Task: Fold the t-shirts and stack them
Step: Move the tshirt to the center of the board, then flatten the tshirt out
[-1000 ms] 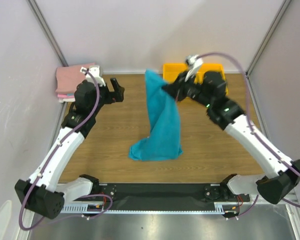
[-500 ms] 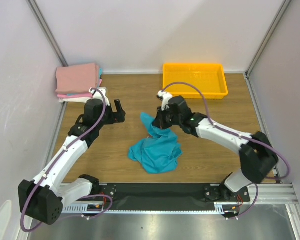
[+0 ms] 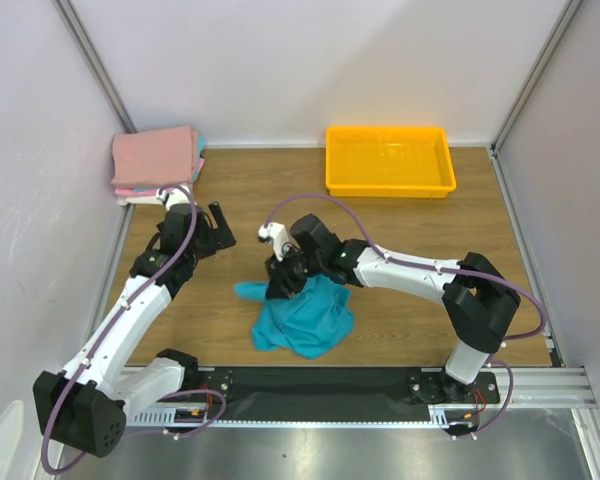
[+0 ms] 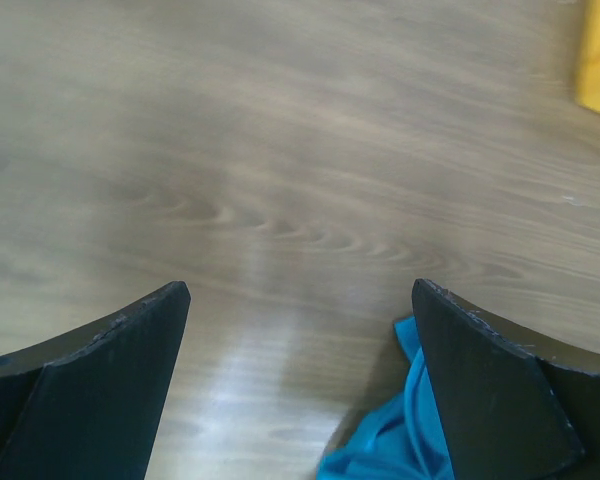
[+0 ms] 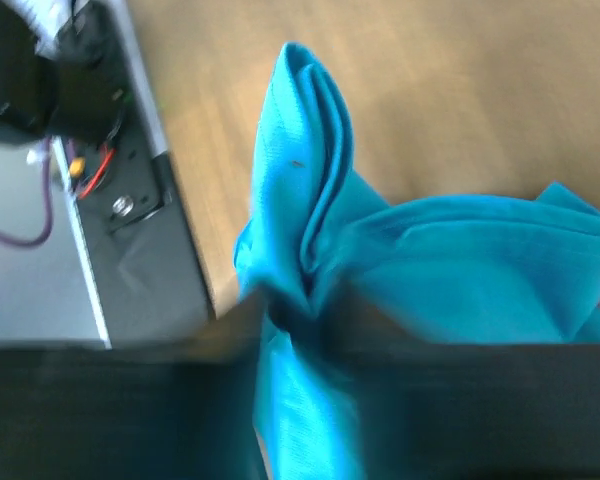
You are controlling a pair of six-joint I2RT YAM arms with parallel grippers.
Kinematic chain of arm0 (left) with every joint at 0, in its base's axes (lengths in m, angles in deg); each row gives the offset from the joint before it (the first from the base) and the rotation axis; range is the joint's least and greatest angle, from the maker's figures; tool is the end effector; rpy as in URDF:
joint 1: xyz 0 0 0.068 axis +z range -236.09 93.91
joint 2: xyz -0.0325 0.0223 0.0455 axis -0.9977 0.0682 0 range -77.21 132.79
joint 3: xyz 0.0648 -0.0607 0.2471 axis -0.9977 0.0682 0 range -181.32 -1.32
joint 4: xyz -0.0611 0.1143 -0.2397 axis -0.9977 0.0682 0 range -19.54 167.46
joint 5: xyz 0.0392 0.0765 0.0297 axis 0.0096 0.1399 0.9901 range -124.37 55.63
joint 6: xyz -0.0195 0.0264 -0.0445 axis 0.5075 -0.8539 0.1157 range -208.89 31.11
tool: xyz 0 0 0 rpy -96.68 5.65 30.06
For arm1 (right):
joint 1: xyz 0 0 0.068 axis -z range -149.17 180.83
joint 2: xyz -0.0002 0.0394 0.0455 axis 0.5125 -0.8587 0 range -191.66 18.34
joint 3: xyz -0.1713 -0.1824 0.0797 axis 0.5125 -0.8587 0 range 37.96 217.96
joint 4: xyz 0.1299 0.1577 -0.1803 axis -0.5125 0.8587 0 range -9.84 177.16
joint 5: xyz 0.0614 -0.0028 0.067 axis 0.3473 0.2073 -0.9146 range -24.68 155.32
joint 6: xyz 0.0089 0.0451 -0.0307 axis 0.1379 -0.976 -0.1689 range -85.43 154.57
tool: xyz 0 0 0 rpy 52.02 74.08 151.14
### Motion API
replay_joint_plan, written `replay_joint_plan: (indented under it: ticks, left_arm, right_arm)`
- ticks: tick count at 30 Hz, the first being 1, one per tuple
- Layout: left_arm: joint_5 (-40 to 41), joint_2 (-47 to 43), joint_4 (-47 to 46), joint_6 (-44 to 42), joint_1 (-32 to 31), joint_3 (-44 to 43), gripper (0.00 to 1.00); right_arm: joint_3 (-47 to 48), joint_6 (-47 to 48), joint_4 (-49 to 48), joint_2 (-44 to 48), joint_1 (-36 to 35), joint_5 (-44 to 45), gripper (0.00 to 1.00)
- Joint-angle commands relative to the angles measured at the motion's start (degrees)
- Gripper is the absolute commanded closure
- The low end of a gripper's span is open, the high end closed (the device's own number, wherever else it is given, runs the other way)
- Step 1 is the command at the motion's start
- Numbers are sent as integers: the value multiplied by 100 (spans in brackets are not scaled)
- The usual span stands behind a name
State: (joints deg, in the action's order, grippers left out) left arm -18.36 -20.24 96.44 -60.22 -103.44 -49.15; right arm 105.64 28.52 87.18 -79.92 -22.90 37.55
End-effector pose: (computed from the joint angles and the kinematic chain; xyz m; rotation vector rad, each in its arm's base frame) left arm 0.2274 -0.0601 0.2810 -0.3690 2.1291 -0.1584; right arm 0.2183 0.3272 0.2199 -1.2136 2.0376 1.0818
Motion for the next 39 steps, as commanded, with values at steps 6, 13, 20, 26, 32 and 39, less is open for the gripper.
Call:
replay_joint_plan:
  ticks: [6,13,20,26,32,39]
  left_arm:
    - [-334,183,532,394,434,-490,0]
    - [-1556,218,294,122,372,-420,0]
    - [-2093,-160,-65,96,-58,151,0]
    - [-2278,-335,-295,-221,-278,319,0]
    - [-2208,-494,-304,-432,-305,371,0]
    - [-2207,-450,-189,-458,-305,310,0]
  right_arm:
    - [377,-308,456,667,388,263,0]
    - [457,-1294,1389,1459,1867,1290,0]
    - [-192,-2137,2014,1134,2245,2171,7]
    - [-545,-2454,1442,800,1999,2100,17]
    - [-528,-2507,1424,422,1884,2145,34]
    - [-571,-2533,1776,325,1832,1872,40]
